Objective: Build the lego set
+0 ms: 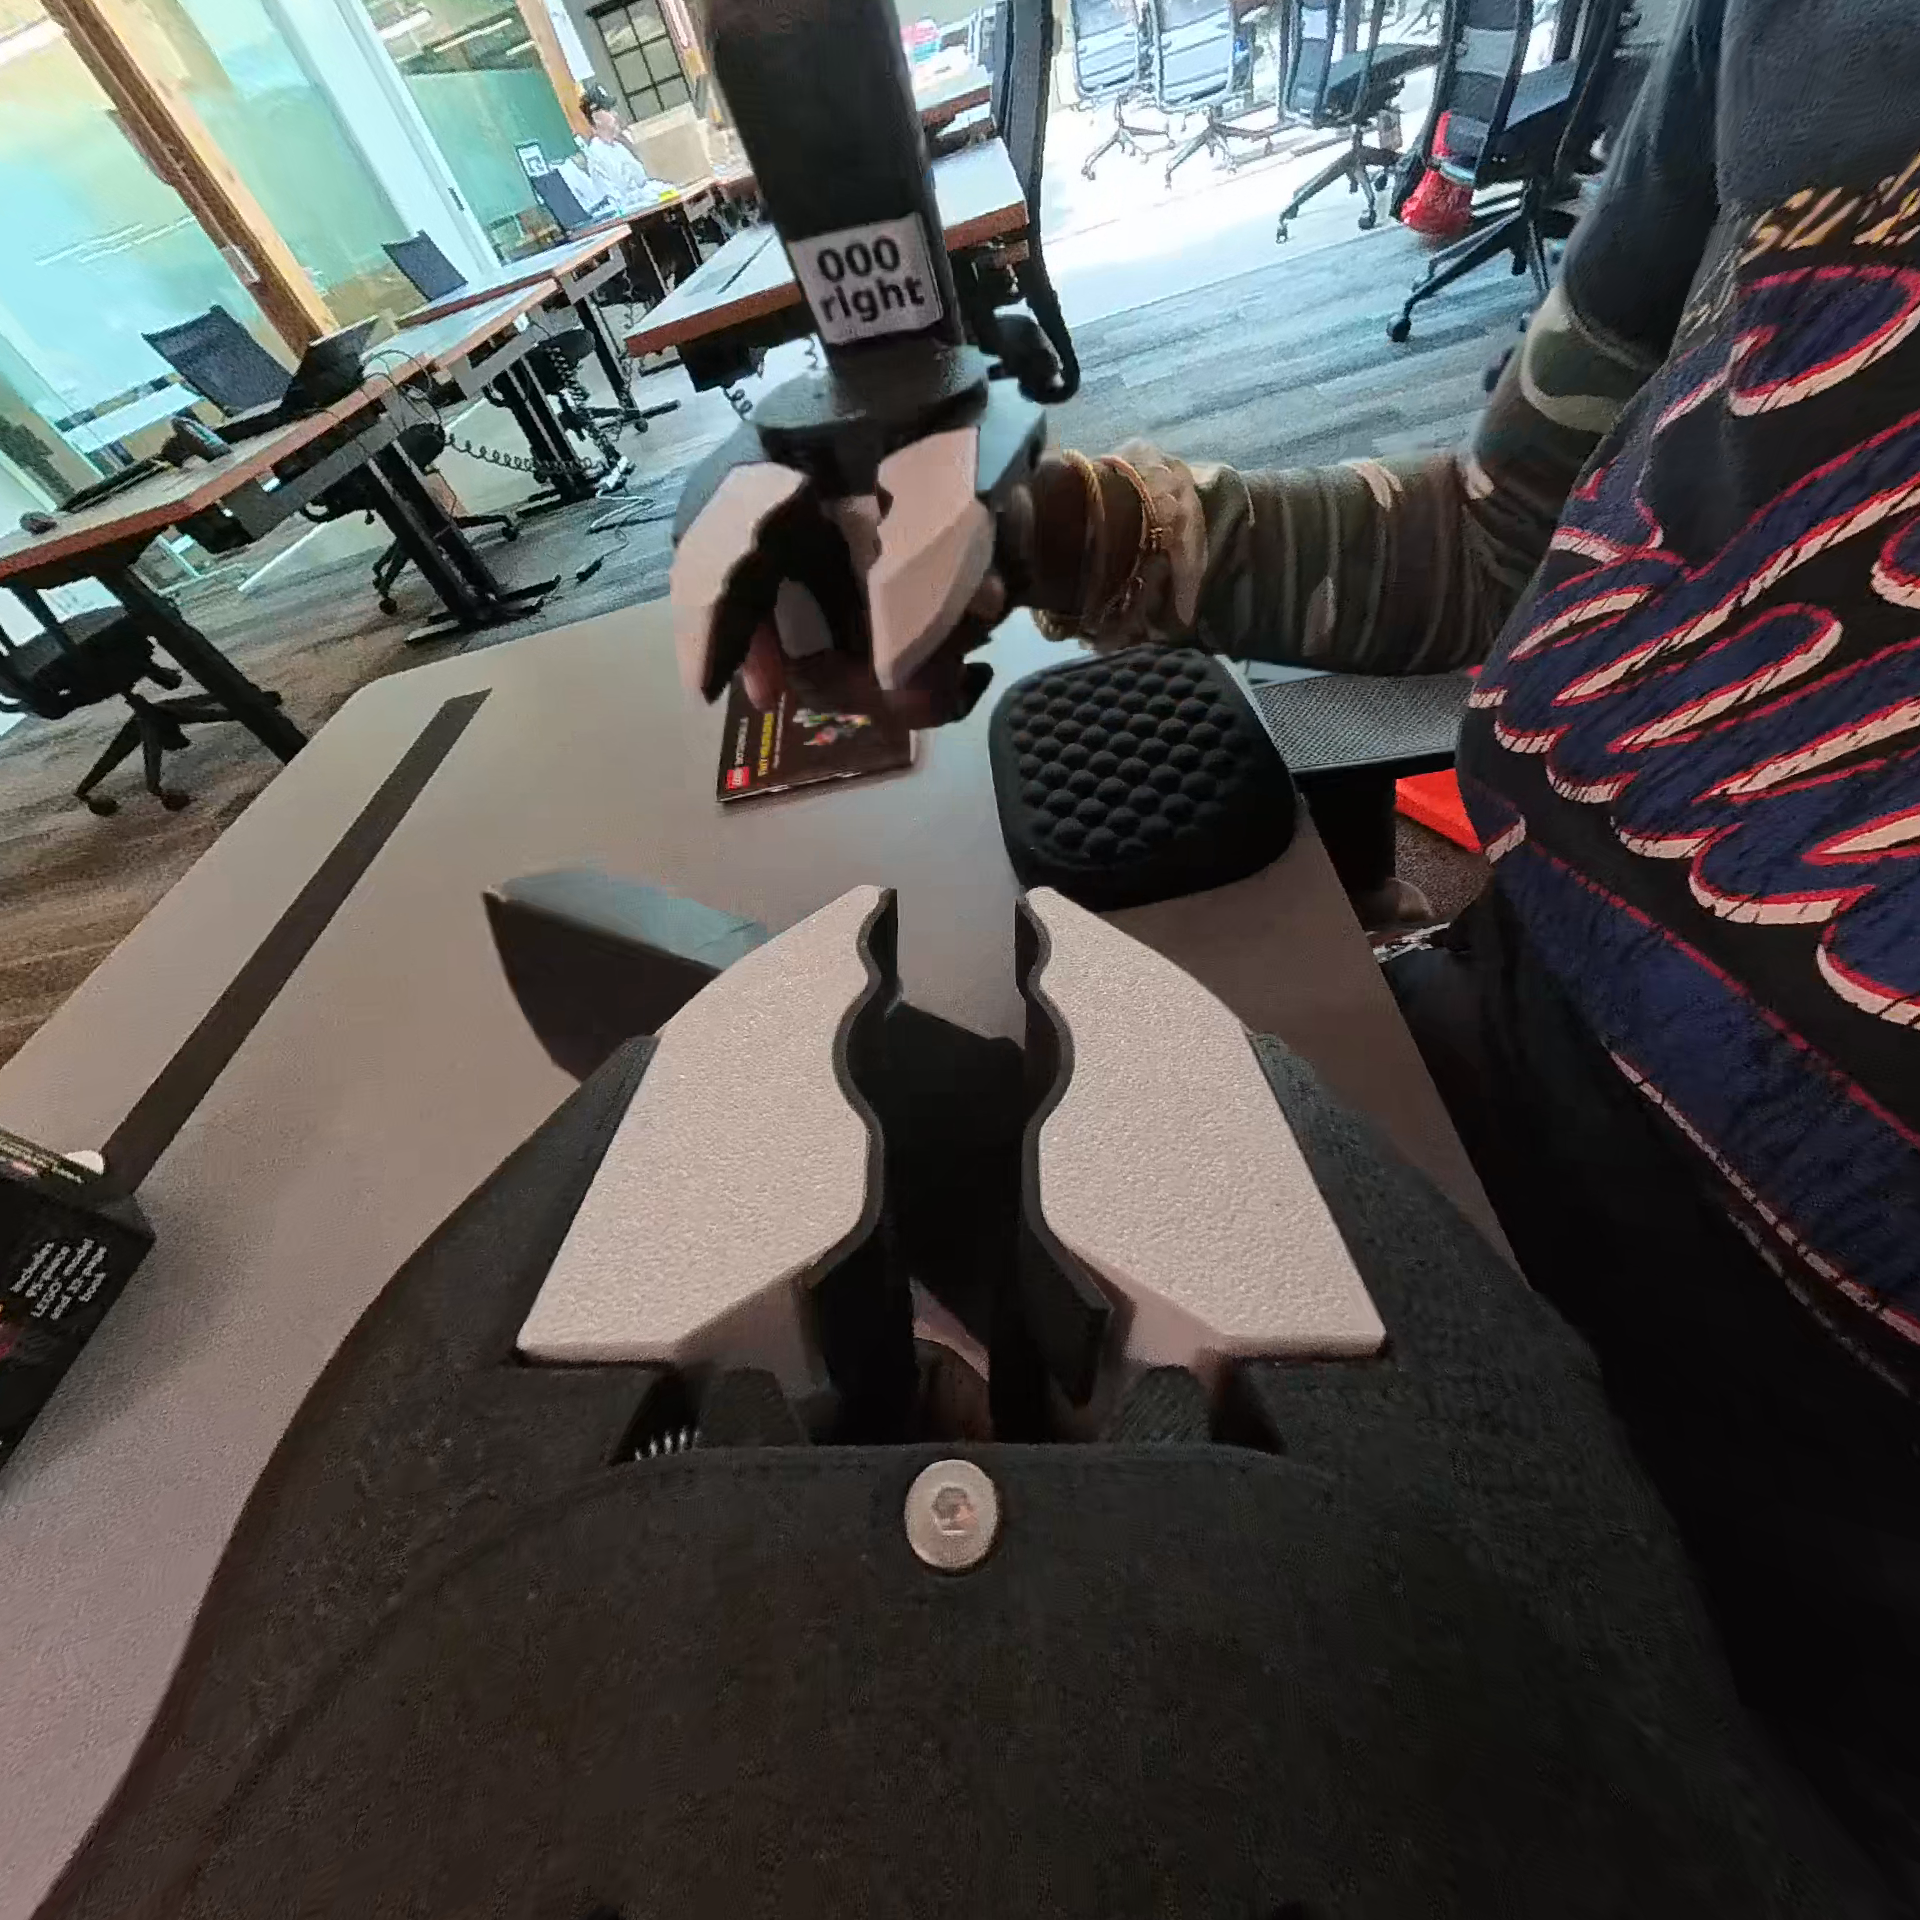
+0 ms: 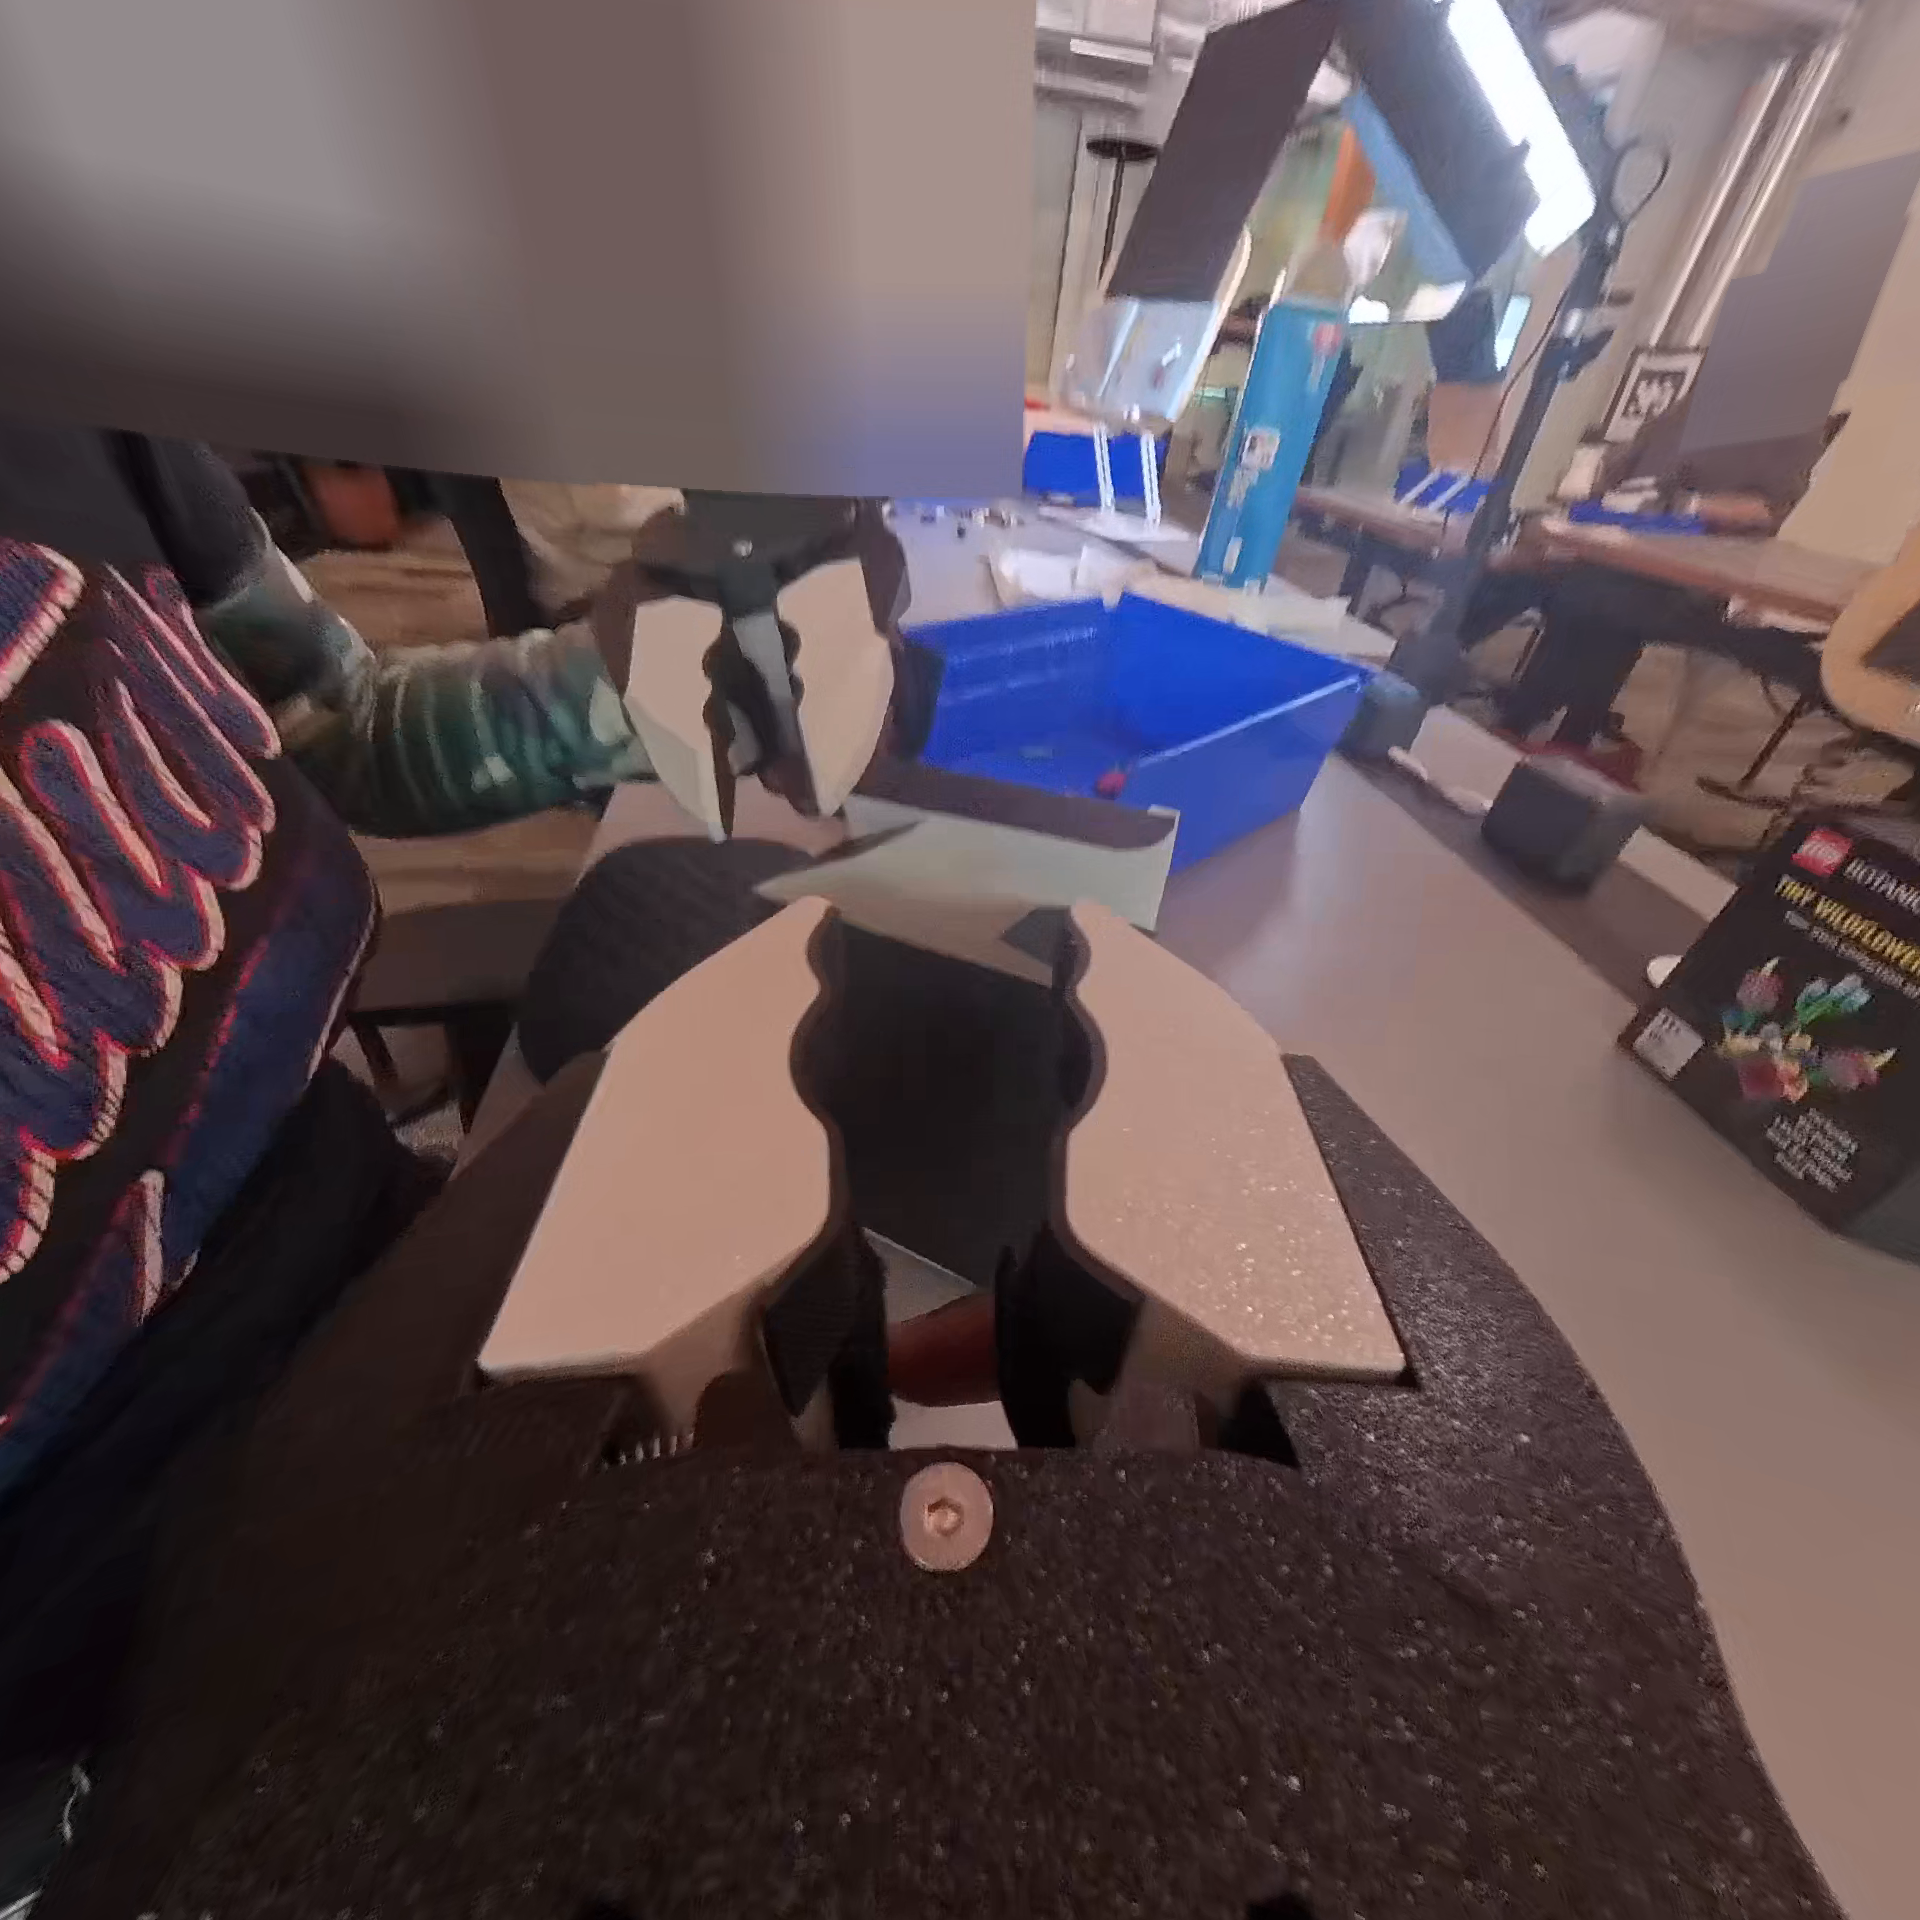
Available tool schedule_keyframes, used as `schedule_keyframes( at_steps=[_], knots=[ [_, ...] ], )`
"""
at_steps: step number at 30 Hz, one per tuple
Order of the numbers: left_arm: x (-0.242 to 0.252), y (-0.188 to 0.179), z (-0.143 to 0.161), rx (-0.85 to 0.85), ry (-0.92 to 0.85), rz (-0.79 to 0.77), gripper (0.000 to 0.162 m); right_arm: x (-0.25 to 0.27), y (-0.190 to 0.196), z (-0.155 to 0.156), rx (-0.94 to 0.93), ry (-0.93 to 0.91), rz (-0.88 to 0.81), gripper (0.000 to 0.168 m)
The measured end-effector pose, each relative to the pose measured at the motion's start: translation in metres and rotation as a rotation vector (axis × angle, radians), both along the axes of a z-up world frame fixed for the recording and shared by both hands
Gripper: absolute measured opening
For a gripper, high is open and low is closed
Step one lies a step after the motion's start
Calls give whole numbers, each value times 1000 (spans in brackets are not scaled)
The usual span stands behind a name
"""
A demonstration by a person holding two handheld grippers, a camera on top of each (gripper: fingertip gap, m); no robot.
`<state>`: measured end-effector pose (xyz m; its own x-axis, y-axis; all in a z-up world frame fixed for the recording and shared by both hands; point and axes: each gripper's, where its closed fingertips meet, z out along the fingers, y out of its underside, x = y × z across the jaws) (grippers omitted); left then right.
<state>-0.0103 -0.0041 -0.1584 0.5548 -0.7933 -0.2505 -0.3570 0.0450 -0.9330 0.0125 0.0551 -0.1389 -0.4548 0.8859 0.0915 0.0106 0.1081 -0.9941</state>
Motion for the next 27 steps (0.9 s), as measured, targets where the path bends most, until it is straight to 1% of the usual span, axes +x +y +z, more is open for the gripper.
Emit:
schedule_keyframes(
  at_steps=[2,3,6,8,10,12,15,17,21,24,26,27],
  knots=[
    [0,-1,0,0,3,-7,22,-7,5,7,17,0,-17,29],
    [1,-1,0,1,9,-7,22,-13,9,9,30,-4,-33,27],
    [3,0,0,0,10,-11,22,-33,12,22,-2,-5,-22,24],
    [4,1,-1,-1,19,-15,22,-48,10,26,3,-48,1,21],
    [6,2,-2,-4,33,-21,22,-65,13,22,29,-126,-25,17],
    [7,2,-2,-7,41,-33,22,-75,14,11,56,-229,-39,12],
    [8,2,-2,-6,44,-41,21,-73,11,-10,109,-373,-38,8],
    [8,2,-3,-5,44,-42,21,-66,10,-20,151,-410,-50,6],
    [5,4,-15,-32,84,-34,21,-54,4,-36,174,-421,-69,9],
    [5,6,-20,-34,90,-23,22,-51,0,-36,150,-346,-57,13],
    [4,6,-18,-29,76,-13,22,-47,-4,-31,122,-297,-18,21],
    [3,7,-17,-29,70,-10,23,-43,-7,-28,118,-273,22,30]
  ],
)
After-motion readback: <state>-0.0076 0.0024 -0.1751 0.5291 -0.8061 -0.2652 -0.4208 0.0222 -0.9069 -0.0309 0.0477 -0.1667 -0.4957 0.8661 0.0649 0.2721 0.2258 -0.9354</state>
